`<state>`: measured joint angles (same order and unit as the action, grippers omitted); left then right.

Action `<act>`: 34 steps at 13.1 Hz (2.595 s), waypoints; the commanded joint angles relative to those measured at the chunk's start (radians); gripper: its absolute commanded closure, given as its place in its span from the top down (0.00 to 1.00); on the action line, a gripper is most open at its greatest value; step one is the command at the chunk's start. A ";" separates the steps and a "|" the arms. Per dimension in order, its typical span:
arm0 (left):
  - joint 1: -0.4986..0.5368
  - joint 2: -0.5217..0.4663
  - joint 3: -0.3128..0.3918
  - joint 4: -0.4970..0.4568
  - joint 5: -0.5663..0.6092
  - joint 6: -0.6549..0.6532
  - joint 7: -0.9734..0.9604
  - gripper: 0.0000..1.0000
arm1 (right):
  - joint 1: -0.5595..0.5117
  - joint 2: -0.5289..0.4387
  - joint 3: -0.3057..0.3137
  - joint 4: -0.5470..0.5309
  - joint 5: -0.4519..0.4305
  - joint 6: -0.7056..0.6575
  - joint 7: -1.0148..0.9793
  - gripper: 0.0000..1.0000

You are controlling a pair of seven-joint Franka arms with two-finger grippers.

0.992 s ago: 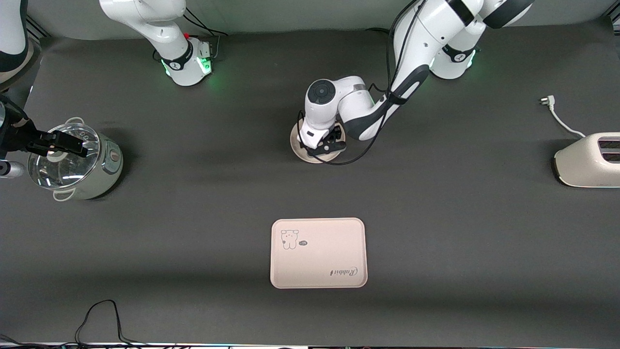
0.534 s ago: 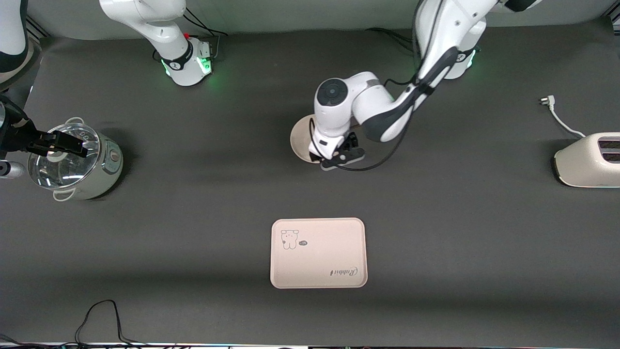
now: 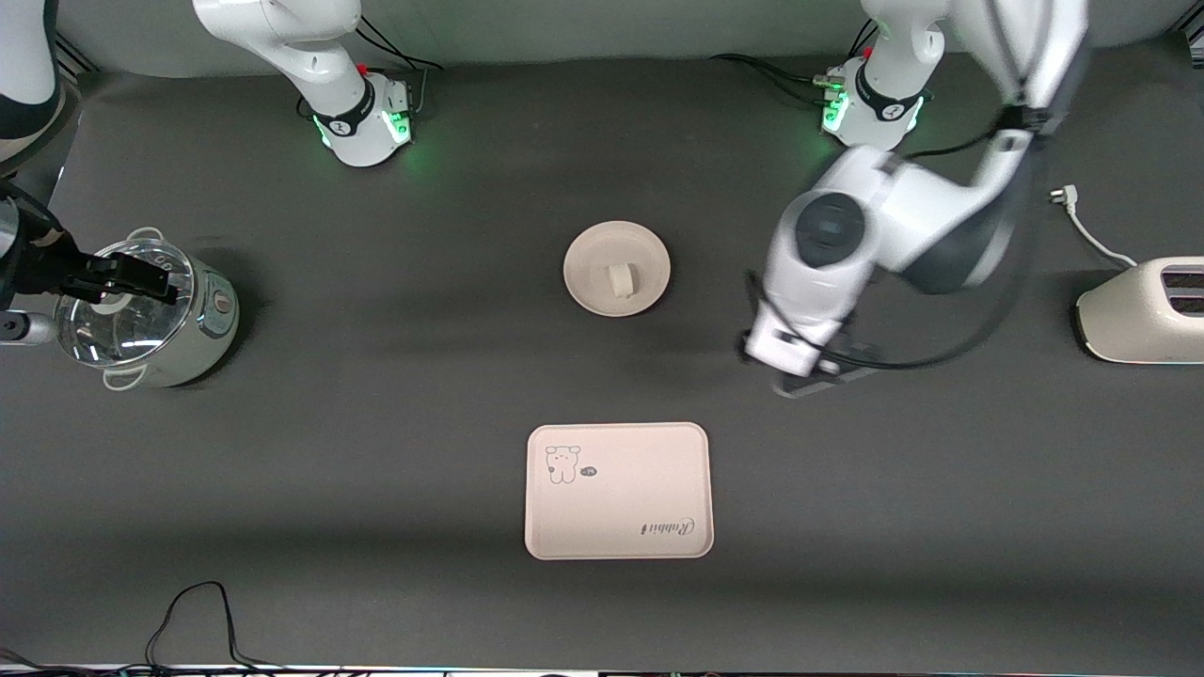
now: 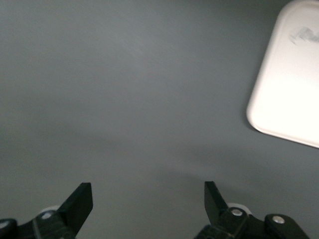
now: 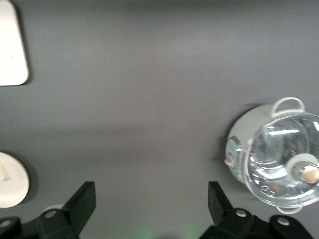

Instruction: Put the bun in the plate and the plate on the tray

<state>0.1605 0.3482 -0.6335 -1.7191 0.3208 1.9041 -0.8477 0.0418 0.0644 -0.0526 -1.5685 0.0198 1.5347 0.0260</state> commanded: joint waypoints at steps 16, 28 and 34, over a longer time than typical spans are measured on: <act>0.421 -0.388 0.129 -0.031 -0.353 -0.224 0.720 1.00 | 0.780 -0.123 -0.001 -0.159 0.147 0.145 0.792 1.00; -0.011 -0.387 0.541 -0.036 -0.348 -0.232 0.714 1.00 | 0.857 -0.023 0.000 -0.682 0.149 0.843 0.781 1.00; -0.055 -0.394 0.600 -0.034 -0.345 -0.237 0.722 1.00 | 0.885 0.142 0.007 -0.811 0.149 1.197 0.782 1.00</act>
<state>0.1157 -0.0159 -0.0544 -1.7373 -0.0222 1.6807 -0.1420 0.9108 0.1785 -0.0418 -2.3361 0.1541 2.6351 0.7956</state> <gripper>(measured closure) 0.000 0.000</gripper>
